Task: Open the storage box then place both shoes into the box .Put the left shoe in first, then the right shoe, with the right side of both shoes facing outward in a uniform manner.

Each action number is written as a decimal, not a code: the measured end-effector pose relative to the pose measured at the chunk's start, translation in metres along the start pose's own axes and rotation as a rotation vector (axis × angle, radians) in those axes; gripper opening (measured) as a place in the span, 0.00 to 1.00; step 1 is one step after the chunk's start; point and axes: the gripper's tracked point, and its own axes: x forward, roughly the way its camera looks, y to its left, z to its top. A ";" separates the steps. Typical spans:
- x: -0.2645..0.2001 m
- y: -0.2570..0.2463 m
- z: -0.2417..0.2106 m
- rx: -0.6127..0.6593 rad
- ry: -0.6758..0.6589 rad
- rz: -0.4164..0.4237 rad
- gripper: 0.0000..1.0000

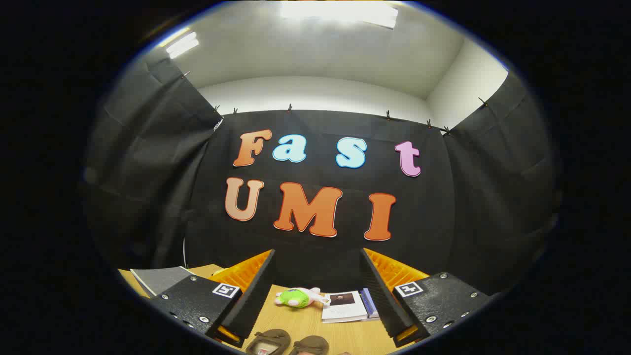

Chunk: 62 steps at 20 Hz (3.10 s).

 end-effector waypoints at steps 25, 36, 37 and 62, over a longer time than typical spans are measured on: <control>-0.021 0.091 -0.016 0.196 0.093 0.253 0.99; -0.027 0.196 -0.097 0.410 0.406 0.506 0.99; -0.029 0.206 -0.110 0.433 0.451 0.532 0.99; -0.011 0.303 -0.263 0.984 0.979 0.660 0.97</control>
